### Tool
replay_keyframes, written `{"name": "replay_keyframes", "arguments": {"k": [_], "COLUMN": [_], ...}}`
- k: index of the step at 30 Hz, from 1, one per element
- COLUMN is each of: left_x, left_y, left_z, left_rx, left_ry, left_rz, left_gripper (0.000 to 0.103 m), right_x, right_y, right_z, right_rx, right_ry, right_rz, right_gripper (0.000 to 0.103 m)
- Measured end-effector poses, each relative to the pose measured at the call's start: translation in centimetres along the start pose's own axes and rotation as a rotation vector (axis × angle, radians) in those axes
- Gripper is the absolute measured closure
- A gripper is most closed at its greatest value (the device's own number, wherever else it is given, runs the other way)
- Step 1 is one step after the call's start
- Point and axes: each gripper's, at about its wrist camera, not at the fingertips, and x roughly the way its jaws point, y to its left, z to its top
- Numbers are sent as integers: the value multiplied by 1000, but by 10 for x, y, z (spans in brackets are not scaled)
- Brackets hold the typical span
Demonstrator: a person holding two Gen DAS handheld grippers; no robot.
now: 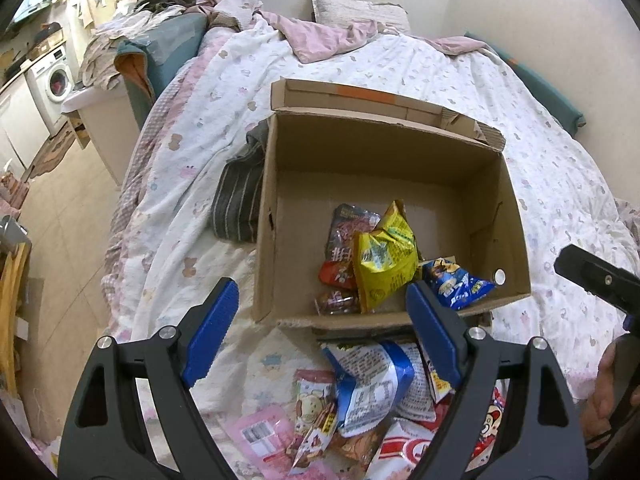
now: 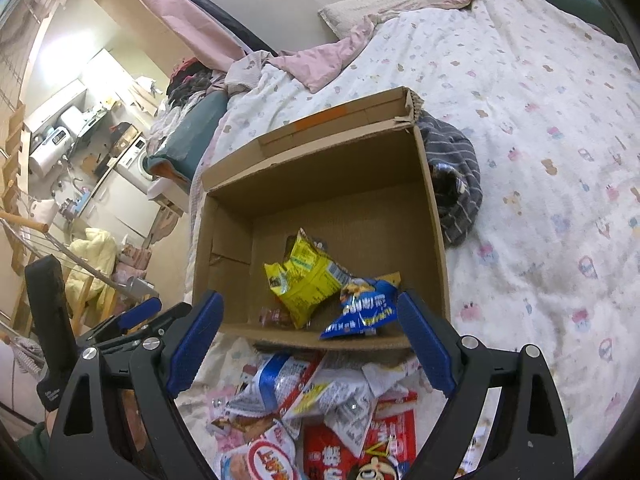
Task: Organize snacks
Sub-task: 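Move both open grippers back toward the snack pile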
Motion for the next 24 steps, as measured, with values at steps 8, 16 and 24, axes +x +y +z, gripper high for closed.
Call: {"name": "replay_keyframes", "arguments": {"k": [8,16,24], "left_x": [-11,-23,-21], "left_y": [3,10,31], "left_z": [-19,-45,-67], "left_rx": [6,11,-16], "left_ry": [12,29,85], "left_rz": [6,21,31], "left_gripper": [19,19,19], "right_x": [-22,-36,-42], "right_y": [0,-4,-14], "right_z": [-23,-39,-60], "right_rx": [9,12,14], "right_ry": [3,6,36], "right_rz": [-4,-27,-55], "right_gripper": [12,12,12]}}
